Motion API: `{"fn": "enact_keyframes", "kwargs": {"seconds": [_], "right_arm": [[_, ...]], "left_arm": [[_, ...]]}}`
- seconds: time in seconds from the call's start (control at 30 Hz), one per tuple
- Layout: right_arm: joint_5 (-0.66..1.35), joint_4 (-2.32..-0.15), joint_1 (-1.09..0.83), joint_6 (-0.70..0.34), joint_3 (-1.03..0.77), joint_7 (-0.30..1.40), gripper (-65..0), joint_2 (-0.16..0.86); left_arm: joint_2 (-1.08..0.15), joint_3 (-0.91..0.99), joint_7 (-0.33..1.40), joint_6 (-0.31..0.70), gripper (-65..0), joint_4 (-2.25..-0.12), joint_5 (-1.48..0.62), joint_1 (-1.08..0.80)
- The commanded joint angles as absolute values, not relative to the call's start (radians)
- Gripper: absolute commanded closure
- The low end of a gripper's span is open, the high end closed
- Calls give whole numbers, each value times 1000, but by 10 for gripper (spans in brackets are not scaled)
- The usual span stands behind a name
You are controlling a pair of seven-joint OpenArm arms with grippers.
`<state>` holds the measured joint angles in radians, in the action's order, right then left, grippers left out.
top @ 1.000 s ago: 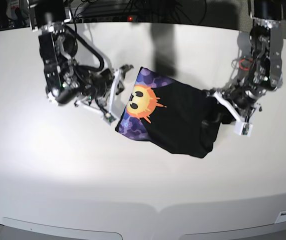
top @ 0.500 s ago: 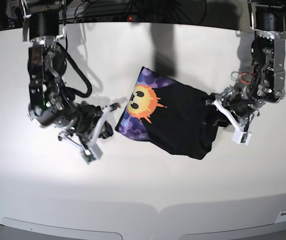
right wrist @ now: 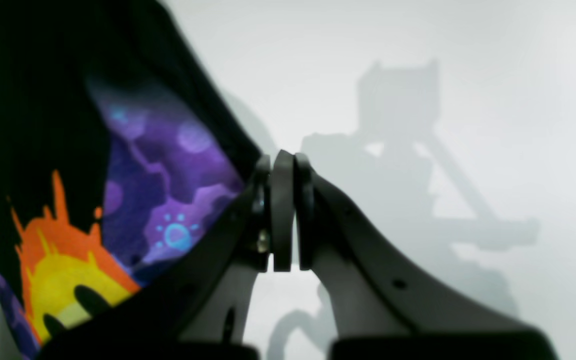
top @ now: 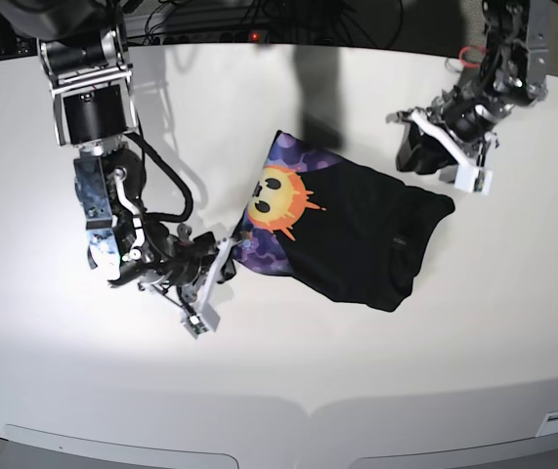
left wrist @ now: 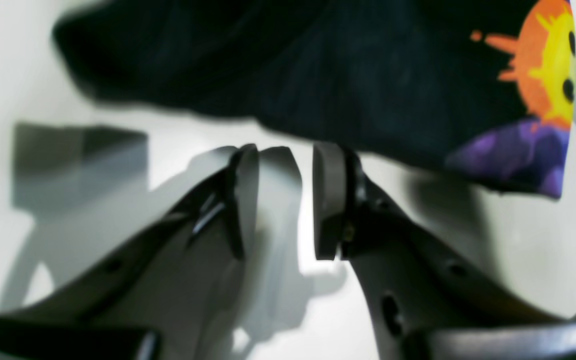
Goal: Fold the T-shirt properly
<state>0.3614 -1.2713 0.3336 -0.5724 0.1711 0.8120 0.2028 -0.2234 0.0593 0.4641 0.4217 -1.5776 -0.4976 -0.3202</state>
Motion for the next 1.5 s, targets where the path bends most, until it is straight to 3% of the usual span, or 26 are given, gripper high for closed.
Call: {"fn": "enact_keyframes", "kwargs": {"seconds": [0.0, 0.2, 0.3, 0.53, 0.97, 1.27, 1.33, 1.4, 1.47], "right_arm": [[374, -1288, 360, -575, 173, 806, 0, 207], [446, -1290, 319, -585, 177, 869, 0, 207], [484, -1299, 276, -634, 177, 869, 0, 208], [483, -1445, 131, -641, 177, 872, 0, 201], [472, -1638, -53, -682, 177, 901, 0, 99], [484, -1822, -53, -678, 62, 976, 0, 125], [484, -1863, -54, -664, 7, 996, 0, 151], [508, -1884, -57, -650, -60, 1028, 0, 183], [564, -1892, -80, -650, -139, 1049, 0, 214]], "left_arm": [[-226, 65, 416, 425, -174, -1597, -491, -317], [-174, 65, 410, 347, -174, -1591, -421, -277], [-160, 65, 404, 345, -174, -1573, -392, -235], [-162, 65, 405, 344, -174, -1455, -392, -146], [-168, 65, 396, 344, -174, -1370, -393, -35], [-224, 65, 613, 344, -172, -1552, -401, -39], [-245, 65, 658, 344, -124, -1624, -426, -56], [-259, 65, 680, 344, -23, -1692, -438, -89], [-262, 66, 685, 344, 0, -1754, -437, -139]]}}
